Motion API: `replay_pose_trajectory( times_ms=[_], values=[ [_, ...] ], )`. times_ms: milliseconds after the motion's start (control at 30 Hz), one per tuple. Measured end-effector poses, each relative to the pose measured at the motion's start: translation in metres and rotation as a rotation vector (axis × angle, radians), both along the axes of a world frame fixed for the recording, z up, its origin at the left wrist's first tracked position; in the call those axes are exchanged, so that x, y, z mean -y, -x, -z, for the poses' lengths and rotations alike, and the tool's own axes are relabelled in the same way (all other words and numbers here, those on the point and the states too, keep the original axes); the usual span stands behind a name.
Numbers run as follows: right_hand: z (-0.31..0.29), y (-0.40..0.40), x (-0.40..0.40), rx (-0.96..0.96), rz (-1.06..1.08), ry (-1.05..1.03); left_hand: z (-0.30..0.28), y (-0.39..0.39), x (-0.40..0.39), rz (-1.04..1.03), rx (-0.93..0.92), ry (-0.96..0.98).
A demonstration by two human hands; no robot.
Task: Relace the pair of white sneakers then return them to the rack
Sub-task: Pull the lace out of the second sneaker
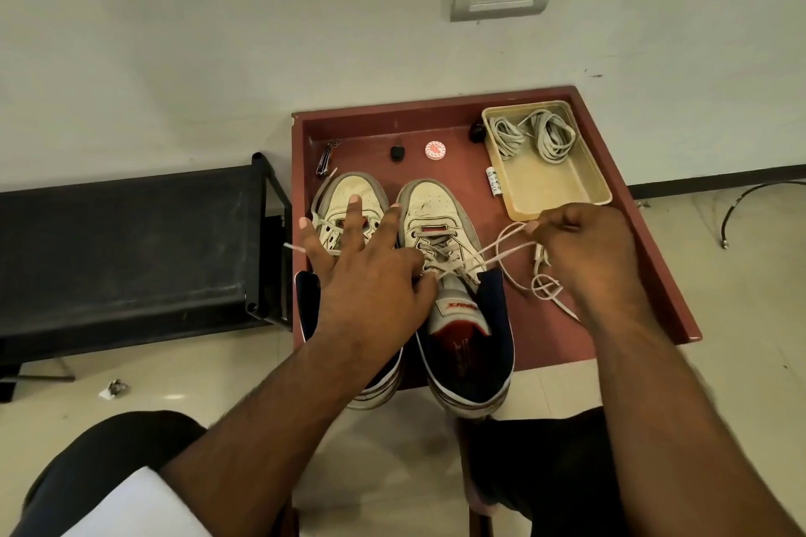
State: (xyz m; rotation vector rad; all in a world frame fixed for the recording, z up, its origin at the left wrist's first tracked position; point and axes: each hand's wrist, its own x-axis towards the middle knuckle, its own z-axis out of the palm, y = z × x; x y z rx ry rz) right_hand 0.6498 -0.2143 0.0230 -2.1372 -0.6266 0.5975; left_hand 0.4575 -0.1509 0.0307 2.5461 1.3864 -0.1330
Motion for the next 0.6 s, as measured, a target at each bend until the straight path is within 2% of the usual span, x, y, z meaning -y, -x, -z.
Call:
replay_pose_trajectory(
  times_ms=[33,100,167,233,300,333,367,500,600],
  values=[
    [-0.003,-0.001,0.002,-0.052,0.024,-0.05,0.0,0.0,0.0,-0.005,-0.003,0.002],
    [-0.009,0.013,0.0,-0.094,-0.138,-0.077,0.002,-0.001,0.0,-0.006,-0.017,0.007],
    [-0.003,0.029,-0.006,0.037,-0.424,0.056,0.002,-0.003,0.0,0.001,-0.028,0.025],
    [0.005,0.04,-0.012,0.296,-0.68,0.284,0.001,-0.004,0.001,0.003,-0.036,0.037],
    [0.011,0.042,-0.016,0.385,-0.731,0.362,0.001,-0.003,0.001,0.002,-0.04,0.032],
    [0.012,0.04,-0.016,0.339,-0.686,0.295,0.001,-0.003,0.001,0.0,-0.04,0.034],
    [0.008,0.039,-0.014,0.233,-0.593,0.174,0.001,-0.003,0.0,-0.005,-0.038,0.039],
    [-0.014,0.022,-0.008,-0.439,0.02,-0.365,-0.002,-0.004,0.0,-0.007,-0.03,0.059],
    [-0.019,0.009,-0.006,-0.892,0.367,-0.73,-0.002,-0.003,-0.001,-0.013,-0.023,0.078]
  ],
)
